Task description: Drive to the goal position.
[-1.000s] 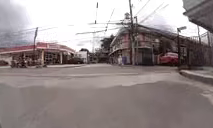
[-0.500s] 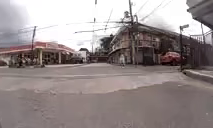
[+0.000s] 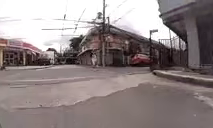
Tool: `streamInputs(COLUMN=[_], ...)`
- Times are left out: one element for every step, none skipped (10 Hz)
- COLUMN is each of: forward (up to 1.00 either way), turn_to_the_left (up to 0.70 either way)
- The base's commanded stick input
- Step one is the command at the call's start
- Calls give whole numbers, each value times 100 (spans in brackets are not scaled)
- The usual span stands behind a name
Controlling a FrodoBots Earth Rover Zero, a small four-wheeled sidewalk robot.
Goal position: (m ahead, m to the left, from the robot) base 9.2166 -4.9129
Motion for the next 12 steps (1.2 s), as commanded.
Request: streamInputs(forward=[70,70,70,70,70,70,70,70,70,70,70,70], turn_to_the_left=[0,0,0,0,0,0,0,0,0,0,0,0])
